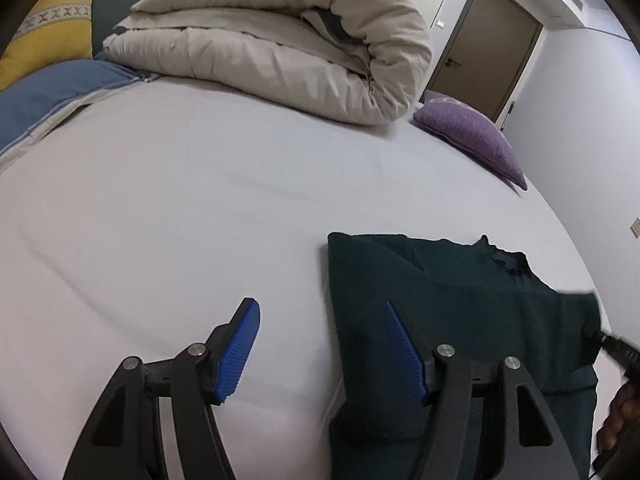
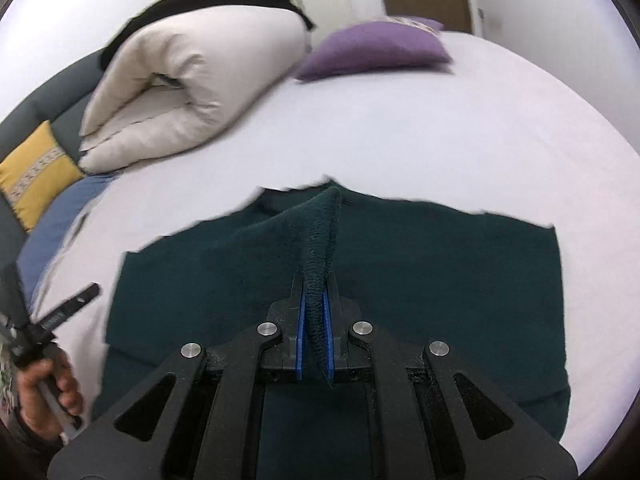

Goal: Fold small clothes

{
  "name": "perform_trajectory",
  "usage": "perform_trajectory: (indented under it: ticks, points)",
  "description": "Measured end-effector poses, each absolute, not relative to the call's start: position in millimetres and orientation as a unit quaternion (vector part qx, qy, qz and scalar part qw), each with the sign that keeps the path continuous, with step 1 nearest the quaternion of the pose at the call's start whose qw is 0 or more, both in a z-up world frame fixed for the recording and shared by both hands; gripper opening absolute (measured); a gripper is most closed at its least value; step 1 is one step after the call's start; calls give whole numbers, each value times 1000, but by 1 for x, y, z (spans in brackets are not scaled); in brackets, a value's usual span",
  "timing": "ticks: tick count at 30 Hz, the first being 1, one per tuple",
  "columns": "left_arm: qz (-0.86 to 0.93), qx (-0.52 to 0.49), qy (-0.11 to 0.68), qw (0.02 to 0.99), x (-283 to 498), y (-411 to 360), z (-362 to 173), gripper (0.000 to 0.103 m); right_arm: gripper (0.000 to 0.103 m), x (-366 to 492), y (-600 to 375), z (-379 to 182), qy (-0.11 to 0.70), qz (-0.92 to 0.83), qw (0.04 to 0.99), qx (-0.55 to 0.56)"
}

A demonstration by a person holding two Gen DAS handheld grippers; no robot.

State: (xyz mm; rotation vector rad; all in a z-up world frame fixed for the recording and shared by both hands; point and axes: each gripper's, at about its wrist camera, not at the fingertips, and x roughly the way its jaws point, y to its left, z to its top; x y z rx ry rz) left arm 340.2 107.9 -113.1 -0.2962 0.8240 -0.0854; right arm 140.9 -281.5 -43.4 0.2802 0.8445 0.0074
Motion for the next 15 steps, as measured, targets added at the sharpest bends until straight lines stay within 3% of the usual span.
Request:
perform_trajectory:
  ticks: [6,10,13,15]
  points:
    - [-41,-97,428,898,362,82,-130,67,7,144,-316,-107,443,-8,880,175]
    - [-28,-92,430,898,374,81,-132,65,7,143,-323,-113,440,0,878,191]
    - [-23,-78,429,900,384,79,-133,57,7,137,-322,-107,436,7,878,198]
    - [-28,-61,434,898,390,75,-138,41,7,129,-316,-103,437,4,878,192]
